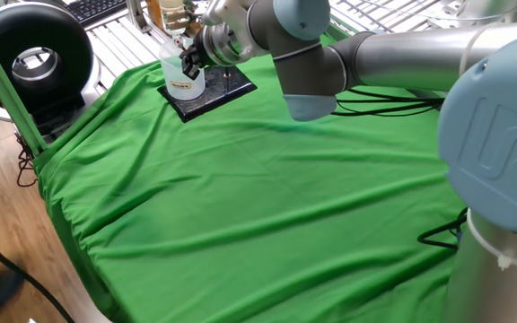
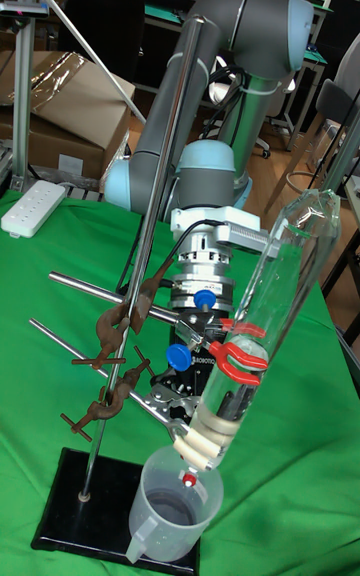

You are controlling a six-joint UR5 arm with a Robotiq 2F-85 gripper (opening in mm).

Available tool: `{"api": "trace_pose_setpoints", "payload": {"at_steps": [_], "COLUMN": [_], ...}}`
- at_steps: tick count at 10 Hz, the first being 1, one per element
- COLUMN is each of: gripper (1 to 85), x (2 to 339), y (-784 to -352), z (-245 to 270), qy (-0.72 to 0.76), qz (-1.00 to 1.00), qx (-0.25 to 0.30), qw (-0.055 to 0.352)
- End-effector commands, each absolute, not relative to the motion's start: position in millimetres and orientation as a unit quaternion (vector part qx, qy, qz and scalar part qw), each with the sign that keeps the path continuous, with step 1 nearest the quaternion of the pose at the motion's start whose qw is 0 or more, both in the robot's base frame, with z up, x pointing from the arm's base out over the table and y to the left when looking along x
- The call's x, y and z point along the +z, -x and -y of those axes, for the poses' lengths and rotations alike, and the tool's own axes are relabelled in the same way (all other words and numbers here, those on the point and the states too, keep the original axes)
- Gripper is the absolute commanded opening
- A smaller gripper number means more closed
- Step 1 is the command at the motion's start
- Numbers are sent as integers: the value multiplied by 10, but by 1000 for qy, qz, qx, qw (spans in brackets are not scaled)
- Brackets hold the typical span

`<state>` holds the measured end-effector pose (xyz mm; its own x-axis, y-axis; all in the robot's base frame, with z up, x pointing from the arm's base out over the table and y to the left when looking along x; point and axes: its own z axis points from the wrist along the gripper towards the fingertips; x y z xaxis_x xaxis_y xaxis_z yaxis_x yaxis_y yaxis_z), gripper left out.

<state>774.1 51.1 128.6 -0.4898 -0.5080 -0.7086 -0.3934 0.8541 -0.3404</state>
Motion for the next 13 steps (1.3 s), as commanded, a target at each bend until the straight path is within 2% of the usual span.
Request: {"api": "trace_pose_setpoints", "payload": {"at_steps": [1, 13], "gripper": [13, 13], "x": [1311, 1351], "y": [-7786, -7848], "z": [-432, -340], "qy": [265, 275], "qz": [-858, -850], "qx": [-66, -90], "qw": [434, 441]}}
